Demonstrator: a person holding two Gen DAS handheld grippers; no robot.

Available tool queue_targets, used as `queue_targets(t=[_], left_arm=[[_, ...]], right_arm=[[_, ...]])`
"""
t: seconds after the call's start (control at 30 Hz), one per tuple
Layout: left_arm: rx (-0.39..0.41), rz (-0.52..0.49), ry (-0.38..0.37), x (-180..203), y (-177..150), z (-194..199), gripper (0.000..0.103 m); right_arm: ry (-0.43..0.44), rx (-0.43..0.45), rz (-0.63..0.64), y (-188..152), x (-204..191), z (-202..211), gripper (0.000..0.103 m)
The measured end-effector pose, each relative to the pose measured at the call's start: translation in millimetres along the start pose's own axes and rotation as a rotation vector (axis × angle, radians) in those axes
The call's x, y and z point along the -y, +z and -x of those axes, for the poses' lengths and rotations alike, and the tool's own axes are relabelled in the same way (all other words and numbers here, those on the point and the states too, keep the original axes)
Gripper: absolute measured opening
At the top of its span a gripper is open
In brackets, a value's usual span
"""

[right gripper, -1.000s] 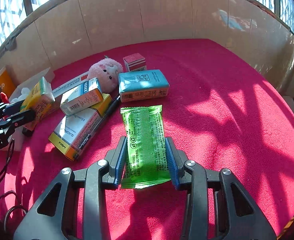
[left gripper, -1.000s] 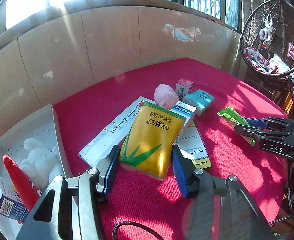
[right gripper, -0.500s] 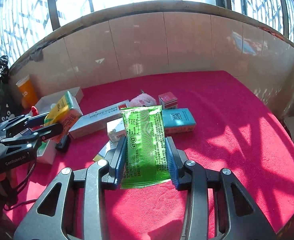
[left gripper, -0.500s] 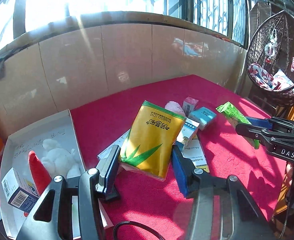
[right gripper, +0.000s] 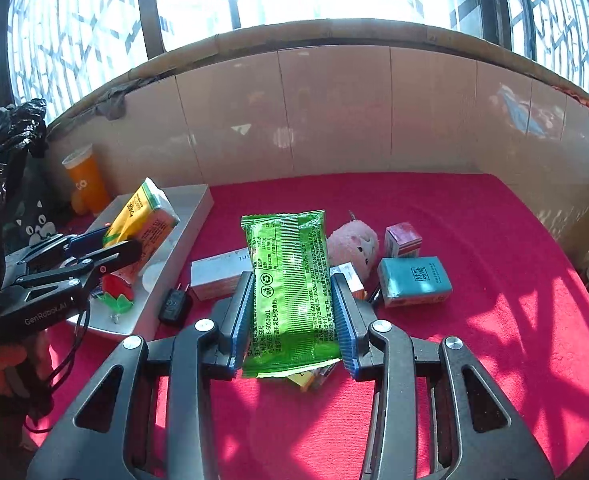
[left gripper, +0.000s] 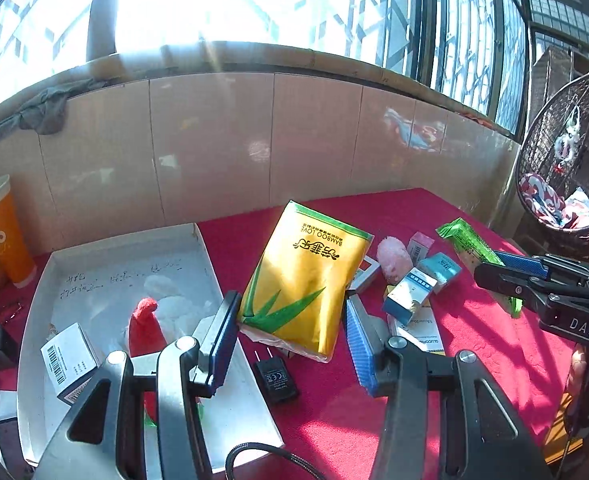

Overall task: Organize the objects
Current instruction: 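Lift the yellow aloe box with left tool while right tool lifts the green packet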

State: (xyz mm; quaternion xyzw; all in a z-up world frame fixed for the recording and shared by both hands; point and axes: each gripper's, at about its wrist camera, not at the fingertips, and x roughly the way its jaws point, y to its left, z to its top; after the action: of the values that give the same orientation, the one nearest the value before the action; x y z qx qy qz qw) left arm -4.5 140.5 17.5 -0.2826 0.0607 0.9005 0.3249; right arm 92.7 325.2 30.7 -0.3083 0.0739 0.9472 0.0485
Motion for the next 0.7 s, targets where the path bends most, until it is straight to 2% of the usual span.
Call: queue_targets(t=[0.27, 0.47, 0.6, 0.7], left_arm=[[0.040, 0.089, 0.066, -47, 3, 17, 0.051], [0.053, 0.157, 0.128, -86, 7, 21, 0.051], [0.056, 0.187, 0.184, -120, 17, 18, 0.051], [0.038, 0.260, 0.215, -161, 24, 14, 0.051]], right_arm=[[0.083, 0.010, 0.090, 27, -48, -15, 0.037], [0.109, 0.015, 0.157, 46, -85, -37, 0.037], [0.148, -0.002, 0.177, 57, -105, -58, 0.037], [0.171, -0.019, 0.171, 68, -118, -78, 0.037]])
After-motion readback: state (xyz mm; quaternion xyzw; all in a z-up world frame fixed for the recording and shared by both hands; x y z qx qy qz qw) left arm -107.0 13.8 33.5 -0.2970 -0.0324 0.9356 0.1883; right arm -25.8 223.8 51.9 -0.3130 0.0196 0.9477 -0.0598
